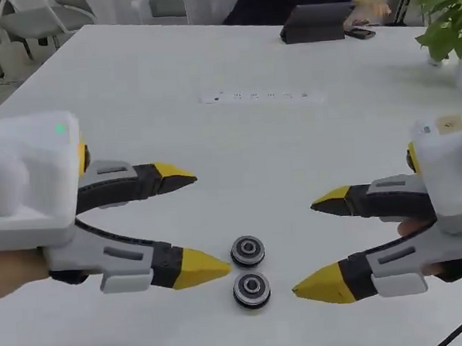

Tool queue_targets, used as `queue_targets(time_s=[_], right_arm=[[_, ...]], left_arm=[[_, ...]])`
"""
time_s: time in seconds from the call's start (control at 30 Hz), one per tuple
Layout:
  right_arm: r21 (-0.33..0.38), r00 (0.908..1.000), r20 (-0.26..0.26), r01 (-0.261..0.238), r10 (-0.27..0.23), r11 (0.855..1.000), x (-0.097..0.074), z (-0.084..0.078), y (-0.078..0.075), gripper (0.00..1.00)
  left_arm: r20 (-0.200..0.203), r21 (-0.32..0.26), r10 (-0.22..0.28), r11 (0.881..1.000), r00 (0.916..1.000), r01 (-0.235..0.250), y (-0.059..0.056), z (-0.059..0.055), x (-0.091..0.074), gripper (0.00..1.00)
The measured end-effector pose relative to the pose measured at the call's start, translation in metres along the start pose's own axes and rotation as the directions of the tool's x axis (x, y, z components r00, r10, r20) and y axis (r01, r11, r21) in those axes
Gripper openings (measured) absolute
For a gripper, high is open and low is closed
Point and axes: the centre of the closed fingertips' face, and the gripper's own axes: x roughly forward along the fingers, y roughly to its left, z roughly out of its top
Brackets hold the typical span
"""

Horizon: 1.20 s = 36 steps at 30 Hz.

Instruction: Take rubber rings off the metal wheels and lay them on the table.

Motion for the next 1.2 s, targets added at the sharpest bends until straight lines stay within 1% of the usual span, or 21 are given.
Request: queue_targets(time_s=[0.27, 0.37, 0.43, 0.5, 0.57, 0.63, 0.7, 0.93, 1.0, 1.2], right_arm=[[-0.022, 0.9991, -0.021, -0.038, 0.037, 0.999, 0.014, -0.004, 0.003, 0.61], [-0.031, 0.9971, -0.041, -0.065, 0.064, 0.997, 0.02, -0.008, 0.005, 0.6], [-0.044, 0.9959, -0.046, -0.08, 0.078, 0.996, 0.024, -0.01, 0.005, 0.57], [-0.045, 0.9947, -0.046, -0.094, 0.092, 0.995, 0.026, -0.012, 0.005, 0.53], [-0.047, 0.9937, -0.049, -0.103, 0.101, 0.994, 0.029, -0.015, 0.005, 0.51], [-0.06, 0.9931, -0.065, -0.102, 0.098, 0.993, 0.033, -0.02, 0.005, 0.47], [-0.074, 0.9921, -0.077, -0.105, 0.099, 0.992, 0.036, -0.026, 0.003, 0.44], [-0.082, 0.9922, -0.064, -0.112, 0.107, 0.99, 0.046, -0.03, 0.002, 0.34], [-0.081, 0.9916, -0.068, -0.116, 0.11, 0.99, 0.048, -0.033, 0.002, 0.31], [-0.082, 0.9899, -0.087, -0.119, 0.112, 0.989, 0.056, -0.044, 0.003, 0.27]], left_arm=[[0.018, 0.019, 0.003, 1.0, 0.9998, -0.004, 0.004, -0.001, 0.01, 0.55], [0.024, 0.019, -0.008, 1.0, 0.9997, 0.007, 0.003, -0.003, 0.014, 0.52], [0.004, 0.022, -0.016, 1.0, 0.9999, 0.016, 0.002, -0.007, 0.017, 0.5], [0.008, 0.019, -0.012, 1.0, 0.9999, 0.012, 0.003, -0.009, 0.019, 0.49], [0.008, 0.013, -0.021, 1.0, 0.9997, 0.021, 0.002, -0.012, 0.021, 0.48], [-0.002, 0.017, -0.026, 1.0, 0.9996, 0.026, 0.001, -0.014, 0.023, 0.47], [-0.022, 0.024, -0.034, 0.999, 0.9992, 0.035, 0.0, -0.019, 0.027, 0.47], [-0.056, 0.026, -0.077, 0.997, 0.9955, 0.078, -0.007, -0.032, 0.038, 0.46], [-0.071, 0.025, -0.092, 0.995, 0.9933, 0.094, -0.01, -0.036, 0.041, 0.44], [-0.085, 0.029, -0.119, 0.992, 0.9893, 0.121, -0.014, -0.044, 0.046, 0.39]])
